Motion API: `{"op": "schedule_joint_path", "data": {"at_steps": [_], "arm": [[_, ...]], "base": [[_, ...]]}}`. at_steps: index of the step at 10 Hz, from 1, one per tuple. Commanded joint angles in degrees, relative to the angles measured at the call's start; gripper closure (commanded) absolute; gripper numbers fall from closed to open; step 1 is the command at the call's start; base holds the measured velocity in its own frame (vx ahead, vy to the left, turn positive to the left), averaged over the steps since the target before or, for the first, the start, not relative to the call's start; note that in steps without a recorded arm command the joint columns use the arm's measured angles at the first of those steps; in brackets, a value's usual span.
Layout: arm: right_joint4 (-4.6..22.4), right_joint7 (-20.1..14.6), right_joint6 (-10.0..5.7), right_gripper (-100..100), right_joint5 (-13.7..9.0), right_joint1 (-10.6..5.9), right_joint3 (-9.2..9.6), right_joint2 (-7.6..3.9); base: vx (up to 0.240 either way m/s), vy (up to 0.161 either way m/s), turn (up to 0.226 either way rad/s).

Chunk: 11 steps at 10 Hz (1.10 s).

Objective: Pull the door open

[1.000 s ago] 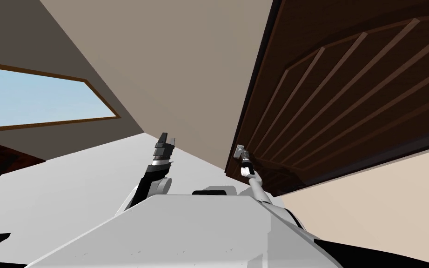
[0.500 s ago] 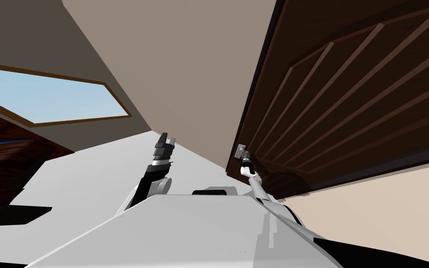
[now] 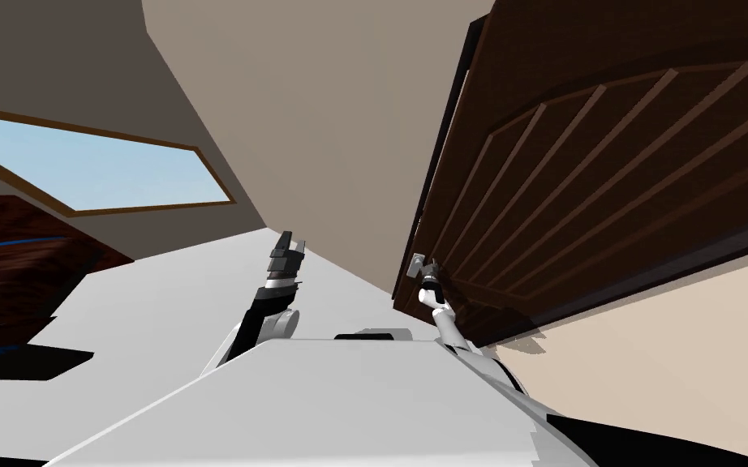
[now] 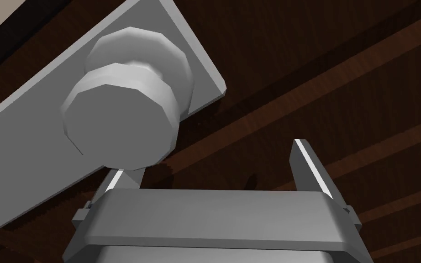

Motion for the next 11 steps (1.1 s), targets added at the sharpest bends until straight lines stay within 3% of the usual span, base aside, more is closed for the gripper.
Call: {"op": "schedule_joint_path", "data": {"at_steps": [1,3,8,9,11], "arm": [[0.18,-2.54,-0.01,-100,-1.63,-0.74,0.76,1.87],[0.18,-2.54,-0.01,-100,-1.63,-0.74,0.76,1.87],[-1.11,-10.37,0.19,-100,-8.15,-1.36,-0.03,5.01],[-1.11,-10.66,0.19,-100,-8.15,-1.36,-0.03,5.01],[-1.66,-14.03,0.26,-100,-10.85,-1.62,-0.36,6.33]], "base": [[-0.093,0.001,0.053],[-0.036,-0.005,0.014],[-0.074,0.003,0.089],[-0.072,0.003,0.007],[-0.07,-0.021,0.052]]}}
